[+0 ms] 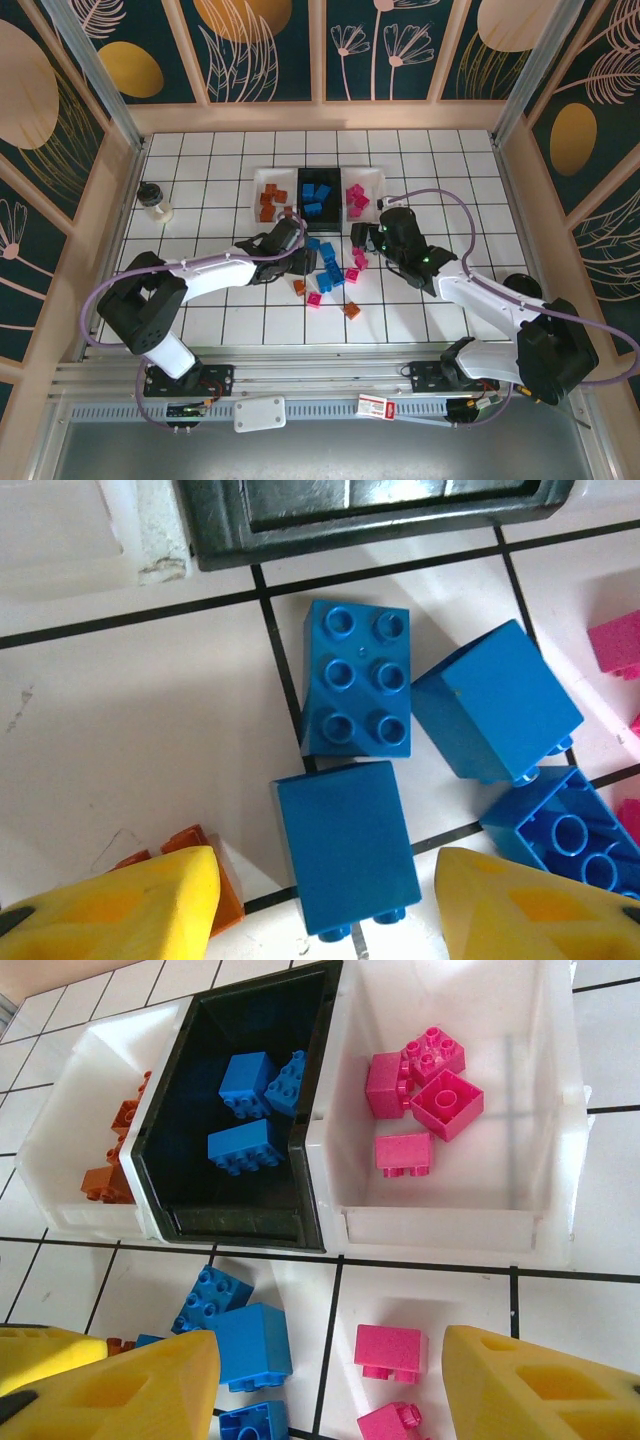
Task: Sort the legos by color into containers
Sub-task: Pick up the lego from the center of the table.
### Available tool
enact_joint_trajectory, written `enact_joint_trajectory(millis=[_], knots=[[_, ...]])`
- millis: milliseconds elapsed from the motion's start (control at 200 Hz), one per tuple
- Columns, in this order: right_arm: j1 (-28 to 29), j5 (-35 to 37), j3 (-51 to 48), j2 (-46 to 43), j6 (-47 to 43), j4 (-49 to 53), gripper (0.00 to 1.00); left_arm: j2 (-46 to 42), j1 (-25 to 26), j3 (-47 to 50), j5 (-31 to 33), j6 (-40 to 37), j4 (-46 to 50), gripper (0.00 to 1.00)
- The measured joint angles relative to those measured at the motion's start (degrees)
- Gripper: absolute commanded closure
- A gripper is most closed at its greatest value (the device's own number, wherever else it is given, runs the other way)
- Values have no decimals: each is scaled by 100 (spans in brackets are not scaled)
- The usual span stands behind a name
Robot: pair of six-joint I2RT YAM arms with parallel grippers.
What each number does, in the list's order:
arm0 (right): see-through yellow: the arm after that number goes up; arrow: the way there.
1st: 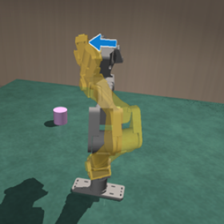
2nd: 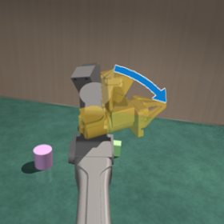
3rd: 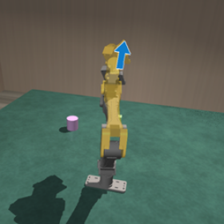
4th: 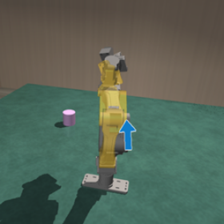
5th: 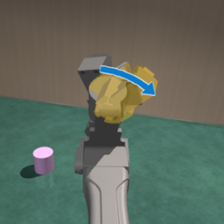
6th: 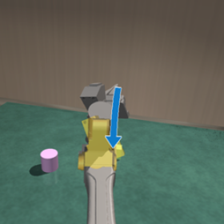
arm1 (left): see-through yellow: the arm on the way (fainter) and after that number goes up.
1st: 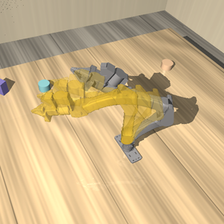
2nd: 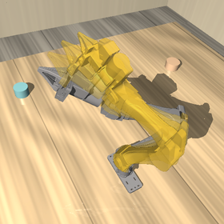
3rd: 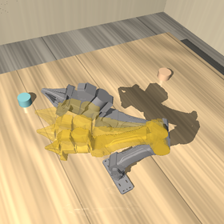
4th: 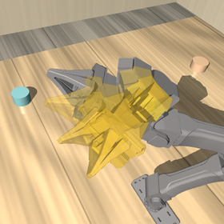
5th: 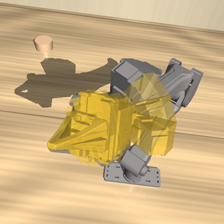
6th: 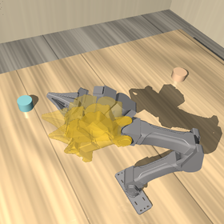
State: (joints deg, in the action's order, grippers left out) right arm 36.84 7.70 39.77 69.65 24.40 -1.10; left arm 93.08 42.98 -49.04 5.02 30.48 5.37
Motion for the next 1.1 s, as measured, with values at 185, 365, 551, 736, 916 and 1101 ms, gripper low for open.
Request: enact_joint_trajectory(millis=[185, 365, 551, 736, 916, 1101], knots=[[0, 2, 0, -55, 0, 7, 38, 79, 17, -103, -44, 0, -44, 40], [0, 11, 0, -101, 0, 4, 38, -170, 46, -105, 11, -7, 186, 36], [0, 22, 0, -101, 2, 4, 38, -136, 94, -195, -2, -4, 157, 38], [0, 22, 0, -146, 17, 33, 38, 365, 96, -396, 4, -44, 63, 43], [0, 22, 0, -310, 31, 122, 38, 531, 105, -551, 107, -116, 24, 50], [0, 24, 0, -422, 44, 142, 38, 533, 105, -483, 186, -118, -85, 47]])
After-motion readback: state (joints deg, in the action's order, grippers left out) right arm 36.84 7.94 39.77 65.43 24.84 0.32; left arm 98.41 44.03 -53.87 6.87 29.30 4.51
